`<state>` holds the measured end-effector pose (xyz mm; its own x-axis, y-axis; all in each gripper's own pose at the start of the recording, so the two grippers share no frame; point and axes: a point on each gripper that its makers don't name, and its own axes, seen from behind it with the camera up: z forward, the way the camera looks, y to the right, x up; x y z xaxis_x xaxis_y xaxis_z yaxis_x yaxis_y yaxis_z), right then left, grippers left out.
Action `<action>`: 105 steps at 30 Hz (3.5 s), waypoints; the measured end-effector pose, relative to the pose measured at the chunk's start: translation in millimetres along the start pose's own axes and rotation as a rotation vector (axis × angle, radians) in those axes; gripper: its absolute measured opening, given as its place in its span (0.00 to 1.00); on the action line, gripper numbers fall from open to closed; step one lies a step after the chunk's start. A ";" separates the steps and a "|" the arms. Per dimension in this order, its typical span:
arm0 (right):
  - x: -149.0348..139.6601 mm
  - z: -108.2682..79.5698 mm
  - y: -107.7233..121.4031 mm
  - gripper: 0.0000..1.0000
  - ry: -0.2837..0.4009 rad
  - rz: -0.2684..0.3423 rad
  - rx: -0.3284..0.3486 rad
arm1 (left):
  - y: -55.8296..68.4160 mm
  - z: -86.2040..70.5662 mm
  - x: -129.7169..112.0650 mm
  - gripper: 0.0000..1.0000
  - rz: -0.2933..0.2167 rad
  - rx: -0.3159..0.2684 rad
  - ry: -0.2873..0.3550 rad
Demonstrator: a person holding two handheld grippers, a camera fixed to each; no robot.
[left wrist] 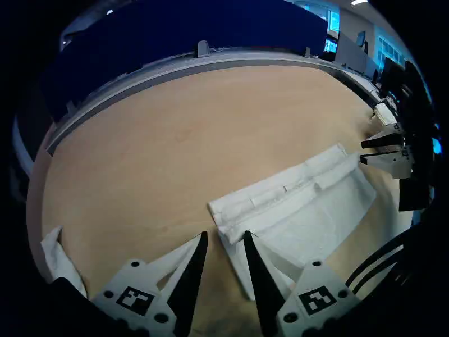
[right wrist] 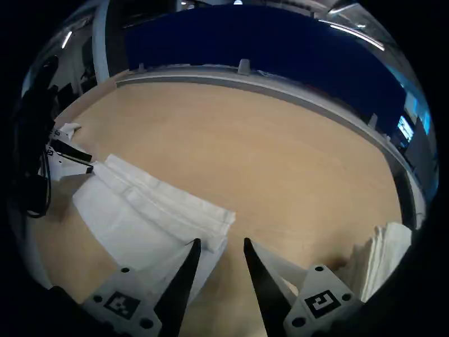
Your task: Fold towel
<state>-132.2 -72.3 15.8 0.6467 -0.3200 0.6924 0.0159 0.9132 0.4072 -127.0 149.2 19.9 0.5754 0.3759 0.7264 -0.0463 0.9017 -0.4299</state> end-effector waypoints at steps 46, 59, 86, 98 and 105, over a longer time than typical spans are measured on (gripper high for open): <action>-39.1 -61.7 -30.0 1.00 -0.004 -0.042 0.030 | -4.9 -78.7 -67.7 0.97 -0.137 0.036 0.006; -58.7 -57.3 -52.3 0.98 -0.071 -0.166 0.150 | -14.9 -108.9 -94.9 0.97 -0.190 0.088 0.009; -79.3 -39.8 -54.7 0.05 -0.159 -0.205 0.206 | -30.8 -148.6 -119.6 0.96 -0.262 0.135 0.014; -47.8 -46.4 -56.8 0.04 -0.116 -0.250 0.195 | -30.5 -160.3 -119.1 0.96 -0.272 0.133 0.022; -4.8 -58.4 -68.9 0.04 -0.059 -0.319 0.214 | -33.4 -172.3 -121.3 0.97 -0.307 0.134 0.037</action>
<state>-91.8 -119.0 -50.4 0.5898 -0.5991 0.5414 0.0454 0.6940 0.7185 -54.6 36.7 -146.2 0.6080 0.0761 0.7903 0.0284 0.9927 -0.1174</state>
